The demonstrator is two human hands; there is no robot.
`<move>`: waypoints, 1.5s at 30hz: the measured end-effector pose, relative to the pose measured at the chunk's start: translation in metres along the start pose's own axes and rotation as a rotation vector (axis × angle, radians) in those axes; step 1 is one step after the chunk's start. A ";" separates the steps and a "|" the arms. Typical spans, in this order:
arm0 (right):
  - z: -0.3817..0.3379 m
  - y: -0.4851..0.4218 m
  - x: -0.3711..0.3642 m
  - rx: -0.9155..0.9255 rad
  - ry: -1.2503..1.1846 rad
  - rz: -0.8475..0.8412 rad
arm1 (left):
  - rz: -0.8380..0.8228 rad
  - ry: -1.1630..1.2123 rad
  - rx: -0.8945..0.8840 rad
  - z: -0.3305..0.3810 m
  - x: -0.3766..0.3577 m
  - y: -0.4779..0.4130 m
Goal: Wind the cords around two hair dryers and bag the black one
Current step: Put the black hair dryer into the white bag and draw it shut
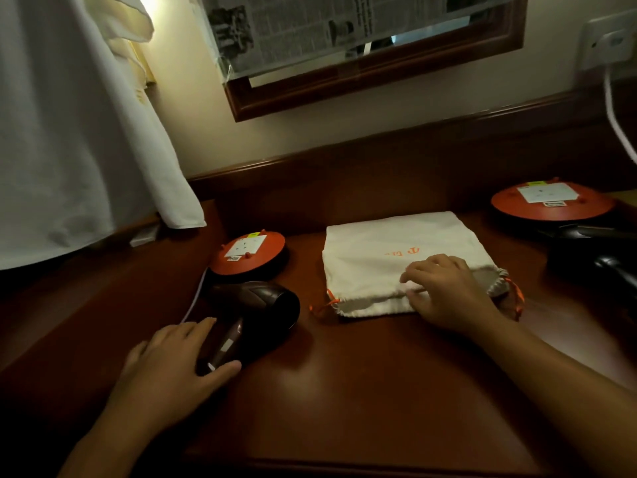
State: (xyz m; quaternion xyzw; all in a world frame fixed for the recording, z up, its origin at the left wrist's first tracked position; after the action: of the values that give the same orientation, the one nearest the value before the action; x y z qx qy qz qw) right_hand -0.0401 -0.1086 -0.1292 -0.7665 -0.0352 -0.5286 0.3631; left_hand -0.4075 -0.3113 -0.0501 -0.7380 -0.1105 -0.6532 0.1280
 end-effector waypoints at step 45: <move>-0.058 -0.059 0.111 -0.015 -0.215 0.133 | 0.266 0.280 -0.493 0.163 0.044 -0.014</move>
State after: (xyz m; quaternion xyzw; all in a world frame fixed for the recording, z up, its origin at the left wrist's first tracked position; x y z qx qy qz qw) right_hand -0.0626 -0.1363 0.0046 -0.8220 -0.0192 -0.4184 0.3858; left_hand -0.2541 -0.2438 -0.0248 -0.6578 0.1673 -0.7331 0.0435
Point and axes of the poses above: each hand's wrist, its own y-axis away from the middle knuckle, its own x-axis out of the back of the hand, z = x × y, the point moved 1 cm from there along -y, towards the middle knuckle, and after that the axes turned 1 degree about -z, right-handed, at the moved point
